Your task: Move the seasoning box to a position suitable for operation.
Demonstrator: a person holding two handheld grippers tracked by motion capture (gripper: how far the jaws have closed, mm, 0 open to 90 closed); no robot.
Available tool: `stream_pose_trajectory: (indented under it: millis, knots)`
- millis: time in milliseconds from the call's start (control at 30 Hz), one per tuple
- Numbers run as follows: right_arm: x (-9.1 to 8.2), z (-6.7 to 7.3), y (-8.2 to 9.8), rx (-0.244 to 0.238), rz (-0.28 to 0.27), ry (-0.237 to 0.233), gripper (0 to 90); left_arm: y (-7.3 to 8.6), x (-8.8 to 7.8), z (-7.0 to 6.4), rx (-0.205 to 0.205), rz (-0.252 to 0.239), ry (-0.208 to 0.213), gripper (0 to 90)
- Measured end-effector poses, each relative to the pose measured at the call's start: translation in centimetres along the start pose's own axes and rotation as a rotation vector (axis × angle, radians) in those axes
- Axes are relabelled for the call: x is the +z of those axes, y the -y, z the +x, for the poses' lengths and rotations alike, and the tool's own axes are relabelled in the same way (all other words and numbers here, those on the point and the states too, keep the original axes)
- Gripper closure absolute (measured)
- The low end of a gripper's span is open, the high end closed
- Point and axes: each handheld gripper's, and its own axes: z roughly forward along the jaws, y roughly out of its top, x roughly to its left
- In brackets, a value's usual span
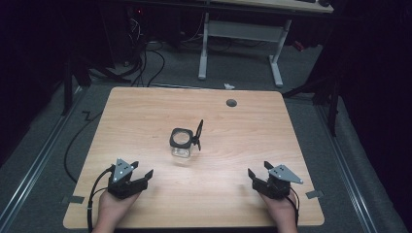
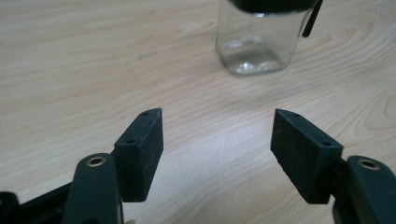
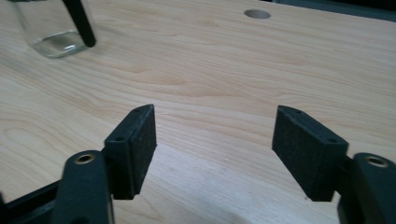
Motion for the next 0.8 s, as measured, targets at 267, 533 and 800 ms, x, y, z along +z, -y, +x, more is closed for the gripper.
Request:
stream_pose_trajectory:
  millis: [267,533,800]
  knots:
    - [0.3,1.0,-0.1,-0.014,0.0,-0.034,33.0,1.0,-0.9,0.4,-0.063,0.005,-0.008,42.8]
    - [0.6,0.7,-0.3,0.002,-0.002,-0.046,32.6,0.9,-0.3,0.1,-0.034,0.034,-0.042,39.5]
    - [1.0,2.2,-0.7,-0.016,0.0,-0.098,34.4,-1.5,1.9,0.9,-0.044,0.006,-0.053,63.9]
